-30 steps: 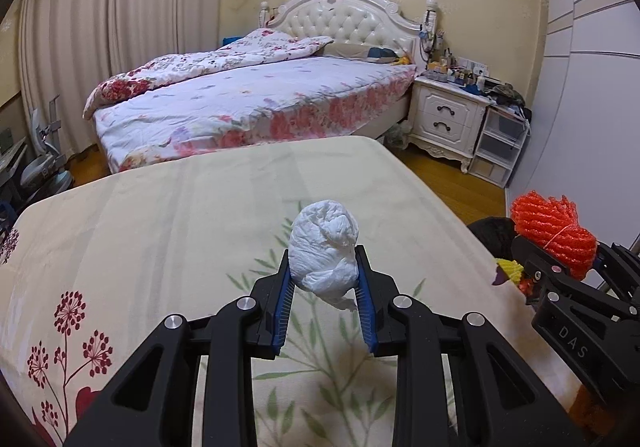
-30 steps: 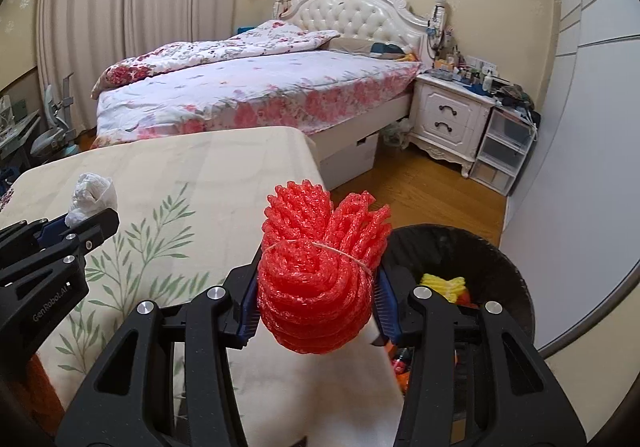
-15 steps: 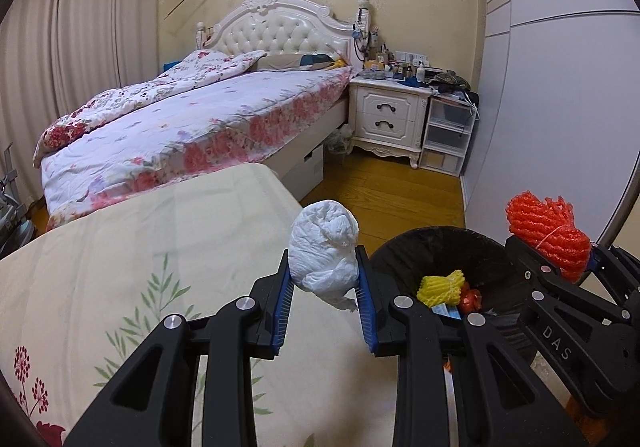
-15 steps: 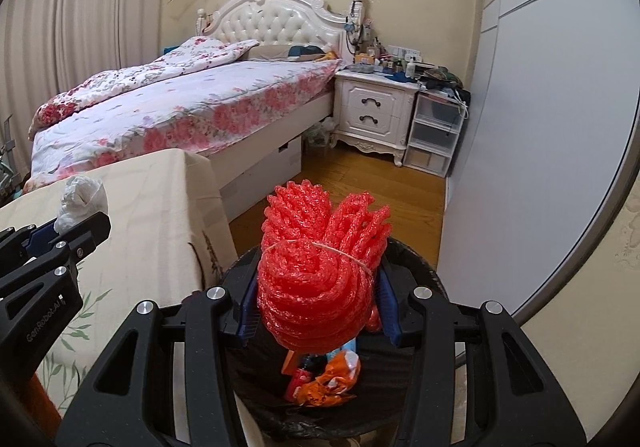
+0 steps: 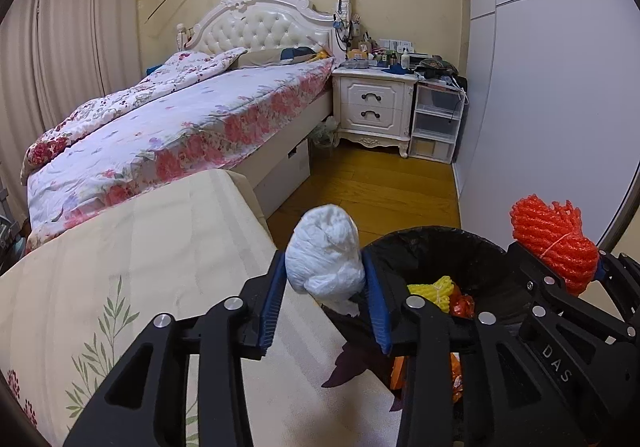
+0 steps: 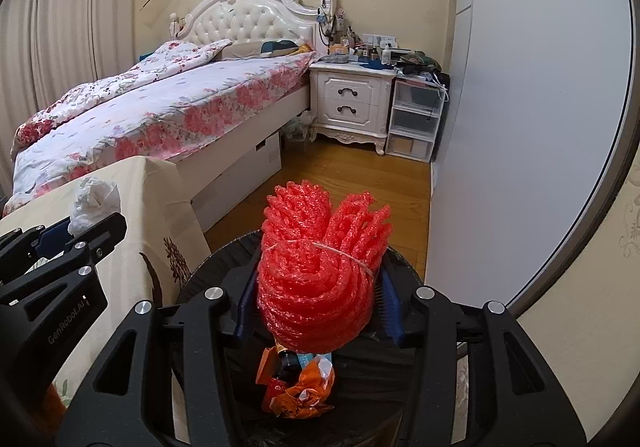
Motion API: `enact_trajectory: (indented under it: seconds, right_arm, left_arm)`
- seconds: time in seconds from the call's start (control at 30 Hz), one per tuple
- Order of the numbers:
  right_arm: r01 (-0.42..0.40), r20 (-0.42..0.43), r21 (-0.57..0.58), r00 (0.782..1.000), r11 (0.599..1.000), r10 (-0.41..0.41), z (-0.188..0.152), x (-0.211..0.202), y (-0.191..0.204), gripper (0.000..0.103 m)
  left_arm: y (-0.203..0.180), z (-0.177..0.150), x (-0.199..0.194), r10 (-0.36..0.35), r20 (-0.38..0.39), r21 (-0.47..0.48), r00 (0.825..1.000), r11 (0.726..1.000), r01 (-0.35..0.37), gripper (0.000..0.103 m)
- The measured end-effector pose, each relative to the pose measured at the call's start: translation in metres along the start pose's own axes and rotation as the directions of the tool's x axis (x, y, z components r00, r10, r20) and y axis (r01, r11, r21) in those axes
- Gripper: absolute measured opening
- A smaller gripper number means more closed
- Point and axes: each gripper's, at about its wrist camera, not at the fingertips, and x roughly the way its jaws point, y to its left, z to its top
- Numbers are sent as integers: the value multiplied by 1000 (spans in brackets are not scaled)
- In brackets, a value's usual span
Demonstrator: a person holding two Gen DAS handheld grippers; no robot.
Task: Collect trash
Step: 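Open both tools to drop the tissue and red net into the bin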
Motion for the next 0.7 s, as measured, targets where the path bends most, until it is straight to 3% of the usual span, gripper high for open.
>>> enact_trajectory:
  seconds: [0.17,0.23,0.4,0.7]
  right_arm:
    - [15,11,7,1000,1000,-15,0,0,-3,60]
    - [19,14,6,1000,1000,-19,0,-1,-3,61]
    - [28,26,3,999,1000,-28,1,-4,-2,66]
    - [39,35,3,999,999,-39,1,-13,-1,67]
  left_arm:
    - [0,1,-1,9,14,-1,1000,1000,-9,68]
    - [0,1,-2,21,22,0,1000,1000,-21,73]
    - [3,1,-4,41,27,-4,999,999,-41,77]
    - [12,1,-15,45,39,-33,998,998,-44,80]
